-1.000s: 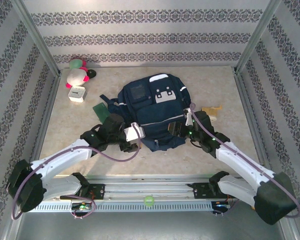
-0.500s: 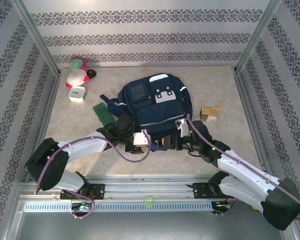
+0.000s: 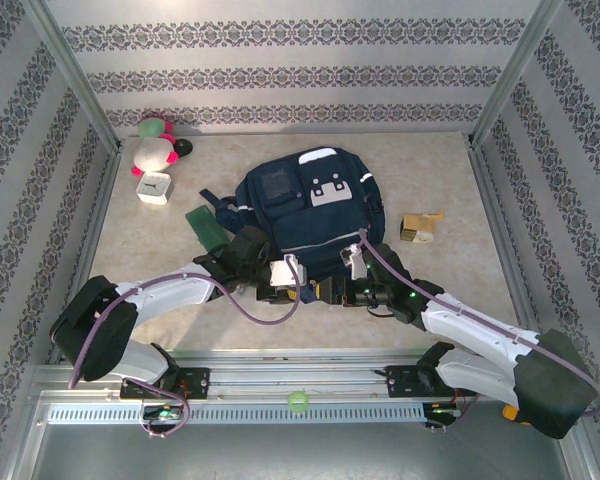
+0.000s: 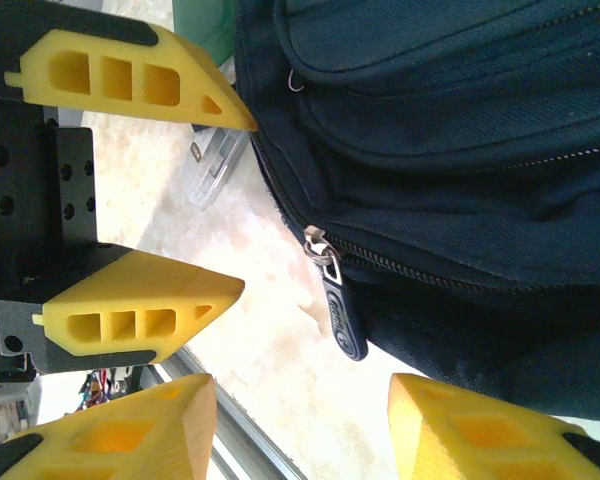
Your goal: Pack the student bag
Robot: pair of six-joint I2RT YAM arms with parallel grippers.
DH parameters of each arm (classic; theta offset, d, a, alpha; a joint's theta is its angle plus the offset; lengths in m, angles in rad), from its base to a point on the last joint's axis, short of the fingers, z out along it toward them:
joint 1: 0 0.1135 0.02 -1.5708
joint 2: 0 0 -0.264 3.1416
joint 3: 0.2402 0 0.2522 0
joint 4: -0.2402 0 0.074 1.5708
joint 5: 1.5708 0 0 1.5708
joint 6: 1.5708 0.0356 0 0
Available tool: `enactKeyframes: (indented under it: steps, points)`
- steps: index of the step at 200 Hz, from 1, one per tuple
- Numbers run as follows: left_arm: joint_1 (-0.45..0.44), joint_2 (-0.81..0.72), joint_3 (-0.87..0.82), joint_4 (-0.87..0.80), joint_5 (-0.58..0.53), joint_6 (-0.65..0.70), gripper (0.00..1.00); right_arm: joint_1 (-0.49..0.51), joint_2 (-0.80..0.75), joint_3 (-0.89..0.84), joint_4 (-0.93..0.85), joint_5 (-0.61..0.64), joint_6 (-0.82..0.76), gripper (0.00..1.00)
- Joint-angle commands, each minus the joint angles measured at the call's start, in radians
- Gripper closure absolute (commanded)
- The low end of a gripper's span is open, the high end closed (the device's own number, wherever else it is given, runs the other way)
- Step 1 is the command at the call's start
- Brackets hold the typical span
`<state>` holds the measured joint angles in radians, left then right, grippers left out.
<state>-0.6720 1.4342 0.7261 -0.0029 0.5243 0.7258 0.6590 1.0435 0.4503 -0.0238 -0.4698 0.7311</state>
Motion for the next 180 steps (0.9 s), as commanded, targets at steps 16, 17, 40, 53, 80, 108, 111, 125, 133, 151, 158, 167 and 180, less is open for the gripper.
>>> enactKeyframes:
  steps: [16, 17, 40, 53, 80, 108, 111, 125, 133, 151, 158, 167, 180]
  points:
    - [0.008, 0.085, 0.058, -0.005, 0.017, 0.047, 0.41, 0.01, 0.013, 0.002, 0.024, -0.029, -0.004, 0.51]
    - [0.009, 0.088, 0.06, -0.008, 0.017, 0.05, 0.41, 0.01, 0.015, 0.002, 0.024, -0.029, -0.005, 0.51]
    - [0.009, 0.115, 0.078, -0.035, 0.028, 0.061, 0.54, 0.01, 0.029, 0.006, 0.025, -0.033, -0.011, 0.51]
    - [0.009, 0.119, 0.07, -0.027, 0.035, 0.056, 0.68, 0.01, 0.039, 0.002, 0.034, -0.033, -0.019, 0.51]
    - [0.009, 0.121, 0.063, -0.029, 0.062, 0.054, 0.8, -0.003, 0.061, -0.001, 0.043, -0.04, -0.041, 0.51]
    - [0.009, 0.119, 0.064, -0.036, 0.076, 0.049, 0.88, -0.012, 0.08, -0.013, 0.094, -0.037, -0.027, 0.51]
    - [0.009, 0.119, 0.063, -0.036, 0.08, 0.05, 0.88, -0.012, 0.083, -0.012, 0.1, -0.039, -0.026, 0.51]
    - [0.009, 0.119, 0.066, -0.036, 0.098, 0.046, 0.91, -0.013, 0.105, -0.013, 0.125, -0.049, -0.024, 0.51]
    - [0.009, 0.119, 0.067, -0.037, 0.109, 0.045, 0.92, -0.013, 0.118, -0.015, 0.14, -0.057, -0.023, 0.51]
    - [0.008, 0.12, 0.068, -0.035, 0.12, 0.039, 0.92, -0.012, 0.151, -0.014, 0.187, -0.074, -0.011, 0.52]
    - [0.009, 0.12, 0.068, -0.032, 0.121, 0.037, 0.92, -0.01, 0.162, -0.012, 0.2, -0.075, -0.009, 0.52]
    - [0.009, 0.119, 0.066, -0.031, 0.125, 0.033, 0.92, -0.011, 0.175, -0.009, 0.211, -0.069, -0.006, 0.52]
    - [0.009, 0.117, 0.065, -0.026, 0.134, 0.025, 0.92, -0.01, 0.189, -0.003, 0.225, -0.055, 0.0, 0.52]
